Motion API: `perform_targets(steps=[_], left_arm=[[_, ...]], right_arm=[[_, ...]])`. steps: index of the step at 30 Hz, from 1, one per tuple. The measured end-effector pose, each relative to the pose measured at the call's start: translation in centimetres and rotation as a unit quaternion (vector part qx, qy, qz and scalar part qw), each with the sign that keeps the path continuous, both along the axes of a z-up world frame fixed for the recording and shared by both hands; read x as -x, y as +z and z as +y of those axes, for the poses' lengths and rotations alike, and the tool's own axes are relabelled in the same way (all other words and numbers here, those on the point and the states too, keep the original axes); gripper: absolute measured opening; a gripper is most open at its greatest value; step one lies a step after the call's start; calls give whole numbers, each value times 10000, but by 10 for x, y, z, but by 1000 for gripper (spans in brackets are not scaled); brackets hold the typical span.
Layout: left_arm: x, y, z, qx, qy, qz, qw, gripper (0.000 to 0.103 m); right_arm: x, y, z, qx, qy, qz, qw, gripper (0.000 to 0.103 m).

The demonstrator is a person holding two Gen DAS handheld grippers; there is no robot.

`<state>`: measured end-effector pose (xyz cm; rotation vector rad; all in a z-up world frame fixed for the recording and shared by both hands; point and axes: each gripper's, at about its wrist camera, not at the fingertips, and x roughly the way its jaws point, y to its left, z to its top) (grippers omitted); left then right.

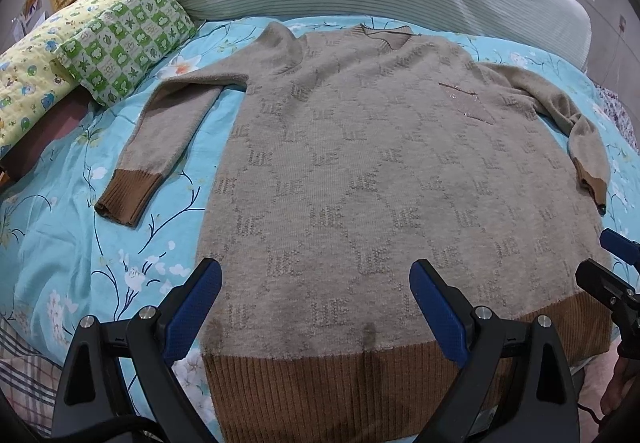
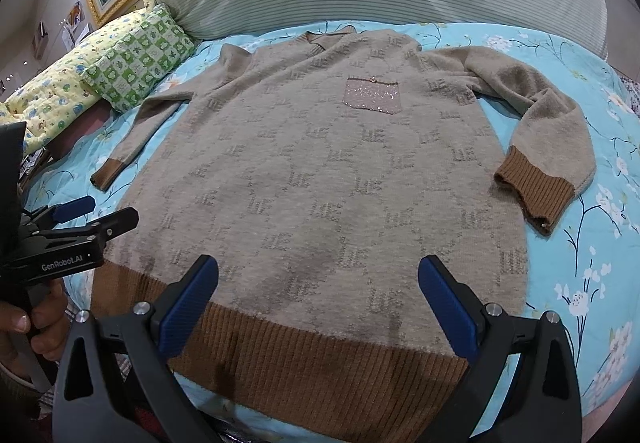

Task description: Fold small clothes

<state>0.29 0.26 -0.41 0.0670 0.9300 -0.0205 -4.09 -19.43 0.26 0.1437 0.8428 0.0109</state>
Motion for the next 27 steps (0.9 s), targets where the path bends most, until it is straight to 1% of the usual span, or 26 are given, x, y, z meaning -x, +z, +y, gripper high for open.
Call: perform_targets(steps=[3, 7, 10, 15, 17, 24, 27], left_arm=[[0, 0, -1, 19, -9, 25, 10000, 96], [0, 1, 0, 9, -14, -91, 10000, 96], [0, 1, 0, 45, -3, 1, 10000, 96], [0, 1, 0, 87, 7, 30, 10000, 96], [0, 1, 1, 111, 13, 46, 9999, 96], [-3, 1, 2, 137, -5, 13, 9999, 96], [-5, 2, 3, 93, -7, 2, 10000, 96]], right_arm=[[1, -1, 0, 40, 1, -7, 10000, 100], [0, 0, 0, -47, 5, 36, 10000, 100], [0, 0, 1, -96, 9, 84, 9999, 100], [-1, 1, 2, -85, 6, 188, 9998, 100], [0, 0, 2, 9, 14, 65, 10000, 100], [-1, 0, 2, 6, 17, 176, 9998, 100], [0, 2, -1, 6, 10, 99, 10000, 100]])
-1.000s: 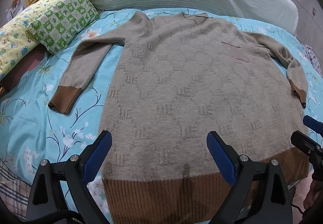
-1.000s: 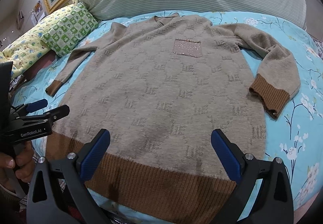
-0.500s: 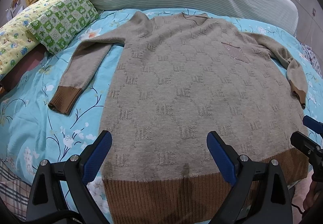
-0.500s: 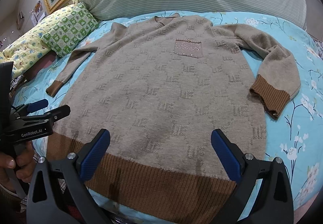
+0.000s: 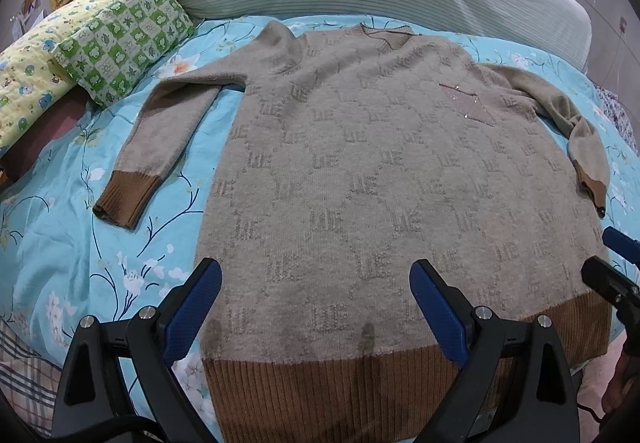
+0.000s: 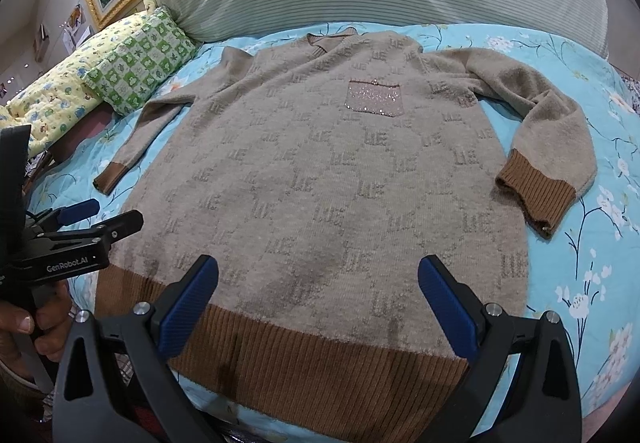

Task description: Fold small clothes

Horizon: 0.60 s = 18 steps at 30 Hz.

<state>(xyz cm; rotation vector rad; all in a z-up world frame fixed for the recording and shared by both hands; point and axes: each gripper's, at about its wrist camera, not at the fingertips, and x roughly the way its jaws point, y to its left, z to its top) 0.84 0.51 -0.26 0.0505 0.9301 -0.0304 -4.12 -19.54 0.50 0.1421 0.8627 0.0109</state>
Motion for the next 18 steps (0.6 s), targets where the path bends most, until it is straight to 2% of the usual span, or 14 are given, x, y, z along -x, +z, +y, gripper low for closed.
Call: perform_targets(steps=[5, 8, 10, 18], left_arm=[[-8, -2, 2, 26, 14, 47, 10000, 96], [-13, -2, 3, 75, 9, 84, 9999, 96], [-17, -2, 3, 70, 12, 94, 9999, 96], [-33, -2, 6, 153, 58, 170, 9997, 96]], right_arm=[[-3, 2, -21, -21, -305, 157, 9994, 100], [-4, 5, -36, -52, -457, 54, 9989, 100], [-5, 6, -50, -187, -531, -184, 9982, 100], [-20, 13, -109, 345, -929, -342, 9945, 100]])
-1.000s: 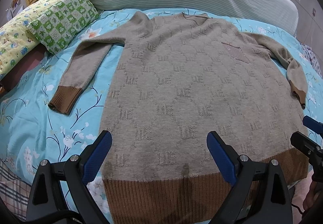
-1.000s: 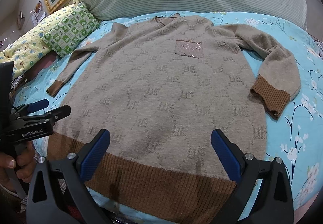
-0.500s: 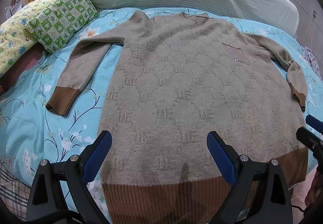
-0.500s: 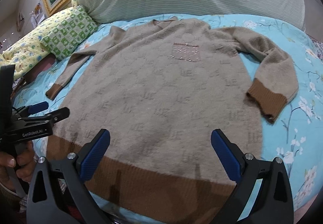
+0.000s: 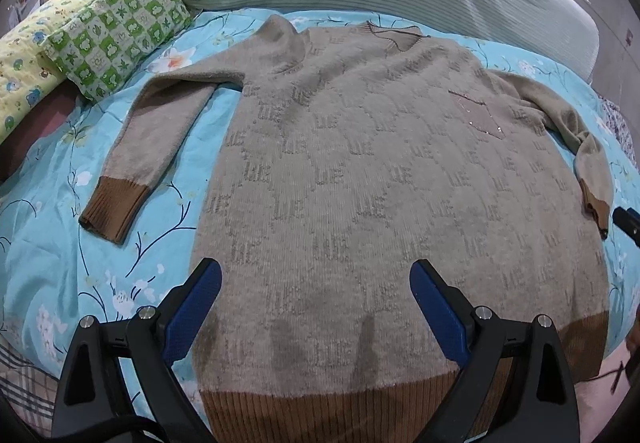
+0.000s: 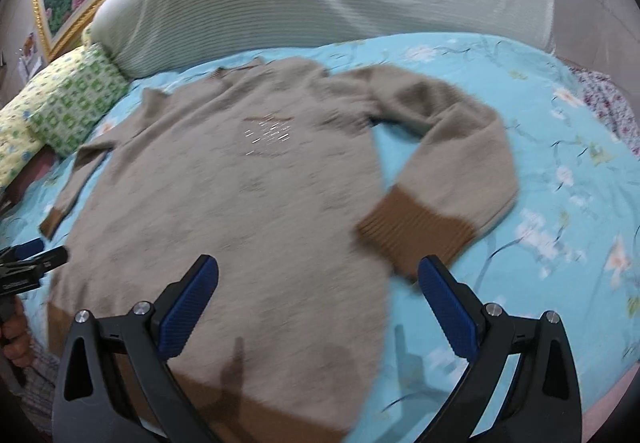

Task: Fold small clothes
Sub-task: 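Grasp the brown sleeve cuff with the right gripper and lift it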

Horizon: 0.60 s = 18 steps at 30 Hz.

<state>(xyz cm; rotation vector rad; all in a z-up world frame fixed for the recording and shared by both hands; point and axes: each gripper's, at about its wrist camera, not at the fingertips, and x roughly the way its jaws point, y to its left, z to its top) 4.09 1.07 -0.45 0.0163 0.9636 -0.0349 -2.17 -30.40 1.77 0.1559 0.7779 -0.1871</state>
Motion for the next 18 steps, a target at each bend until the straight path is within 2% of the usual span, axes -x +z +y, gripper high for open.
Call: perform_targets(steps=[3, 5, 10, 11, 12, 15, 16, 17, 18], left_arm=[[-7, 0, -1, 15, -20, 36, 10000, 96], [-12, 0, -3, -16, -34, 31, 10000, 96], [-27, -1, -6, -30, -30, 76, 10000, 96], [-30, -2, -7, -28, -37, 105, 9999, 96], [-32, -3, -9, -26, -50, 143, 9999, 96], [-37, -6, -12, -37, -94, 150, 9998, 96], [-38, -6, -13, -56, -114, 154, 9998, 96], [-39, -6, -15, -65, -138, 152, 9998, 96], [-40, -7, -15, -57, -155, 141, 9998, 96]], right_arm=[[-10, -1, -18, 124, 135, -31, 9998, 93], [-18, -5, -26, 215, 232, 156, 9994, 78], [-30, -29, -34, 404, 545, 785, 9946, 73], [-32, -34, -36, 500, 505, 907, 9933, 64], [-33, -39, -41, 488, 436, 999, 9928, 58], [-31, -39, -63, -55, 237, 800, 9965, 39], [-32, -38, -69, -155, 156, 792, 9966, 17], [-31, -35, -74, -414, 141, 721, 9964, 5], [-30, -30, -79, -711, 103, 598, 9956, 5]])
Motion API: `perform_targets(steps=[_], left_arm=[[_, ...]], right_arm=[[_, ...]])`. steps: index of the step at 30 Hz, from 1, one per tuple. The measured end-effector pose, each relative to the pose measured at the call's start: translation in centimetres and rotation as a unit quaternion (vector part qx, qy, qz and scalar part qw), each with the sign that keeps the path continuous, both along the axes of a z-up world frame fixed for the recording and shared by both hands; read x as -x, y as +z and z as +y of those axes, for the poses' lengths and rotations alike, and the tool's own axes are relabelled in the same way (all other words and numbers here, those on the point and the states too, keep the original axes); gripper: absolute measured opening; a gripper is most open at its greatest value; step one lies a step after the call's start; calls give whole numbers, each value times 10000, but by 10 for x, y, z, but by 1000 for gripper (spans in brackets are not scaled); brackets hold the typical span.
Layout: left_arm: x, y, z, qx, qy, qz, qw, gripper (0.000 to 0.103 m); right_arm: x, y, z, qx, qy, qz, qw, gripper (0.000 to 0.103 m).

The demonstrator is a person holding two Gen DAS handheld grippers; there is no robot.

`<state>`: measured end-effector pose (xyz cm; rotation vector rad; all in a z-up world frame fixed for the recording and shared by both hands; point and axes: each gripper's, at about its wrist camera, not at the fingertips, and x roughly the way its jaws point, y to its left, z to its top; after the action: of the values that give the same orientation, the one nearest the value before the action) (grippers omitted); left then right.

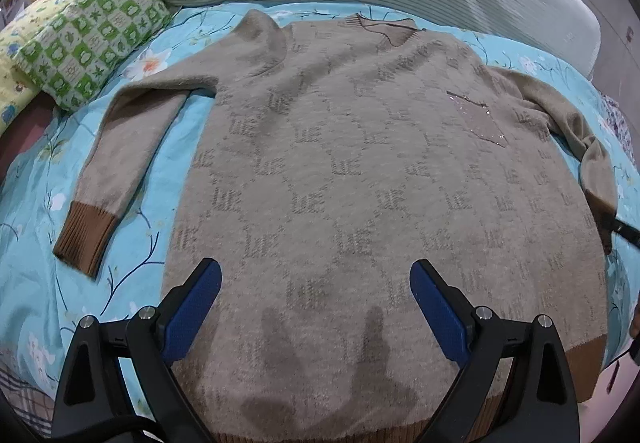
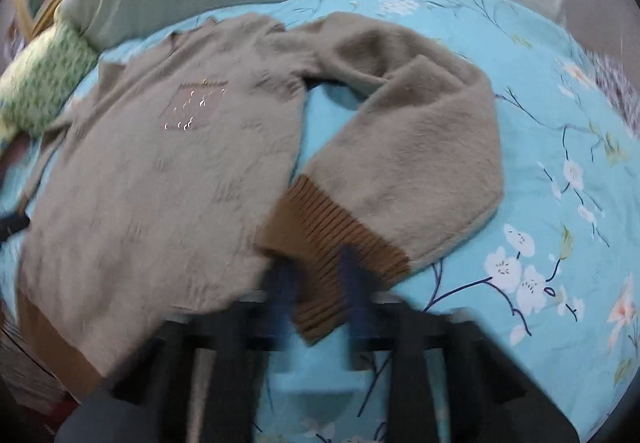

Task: Fold small clothes
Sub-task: 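Grasp the brown sleeve cuff with the right gripper and lift it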

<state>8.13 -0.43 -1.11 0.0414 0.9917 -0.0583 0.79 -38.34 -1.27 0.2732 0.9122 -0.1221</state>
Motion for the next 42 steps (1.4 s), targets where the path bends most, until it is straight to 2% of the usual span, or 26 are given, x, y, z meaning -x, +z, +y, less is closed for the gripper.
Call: perform_targets(steps=[3, 6, 10, 13, 15, 17, 18, 24, 26, 29, 32, 34, 36, 38, 40, 42], left_arm=[[-3, -1, 1, 75, 3, -5, 10000, 96], [-5, 0, 4, 244, 7, -33, 9997, 96], [-3, 6, 13, 346, 36, -145, 9993, 96], [-4, 8, 28, 515, 145, -178, 9984, 96], [-5, 8, 38, 626, 230, -159, 9976, 96], [-6, 7, 47, 748, 298, -156, 9966, 96], [-7, 7, 52, 811, 337, -149, 9960, 96], [-19, 8, 65, 1025, 454, -89, 9937, 96], [-26, 10, 68, 1121, 448, -115, 9926, 96], [-38, 12, 71, 1251, 451, -164, 9910, 96], [-55, 10, 74, 1443, 476, -148, 9883, 96], [-68, 8, 74, 1627, 490, -111, 9854, 96], [-83, 4, 73, 1784, 488, -46, 9827, 96], [-101, -4, 69, 1901, 460, 65, 9807, 96], [-119, -12, 65, 2009, 445, 189, 9784, 96], [-139, -20, 62, 2091, 471, 292, 9763, 96]], right_arm=[[-2, 20, 9, -335, 32, -284, 9990, 5], [-17, 47, 29, -672, 304, -672, 9950, 5], [-56, 74, 66, -1261, 783, -1081, 9830, 5], [-85, 82, 102, -1459, 1137, -1166, 9758, 5], [-109, 85, 131, -1775, 1433, -1218, 9660, 5], [-129, 88, 156, -1799, 1633, -1273, 9616, 5], [-142, 89, 170, -1982, 1758, -1314, 9553, 5], [-208, 80, 219, -2784, 1980, -1264, 9313, 5], [-229, 72, 239, -2658, 2059, -1162, 9346, 5], [-250, 53, 253, -2838, 2186, -885, 9294, 5], [-261, 35, 259, -2575, 2112, -646, 9407, 9], [-266, 24, 255, -2580, 2033, -439, 9435, 9], [-269, 18, 247, -2591, 1933, -297, 9459, 22], [-264, 19, 230, -2748, 1818, -349, 9435, 48], [-254, 27, 211, -2817, 1698, -590, 9425, 59], [-241, 35, 188, -2766, 1550, -749, 9454, 59]])
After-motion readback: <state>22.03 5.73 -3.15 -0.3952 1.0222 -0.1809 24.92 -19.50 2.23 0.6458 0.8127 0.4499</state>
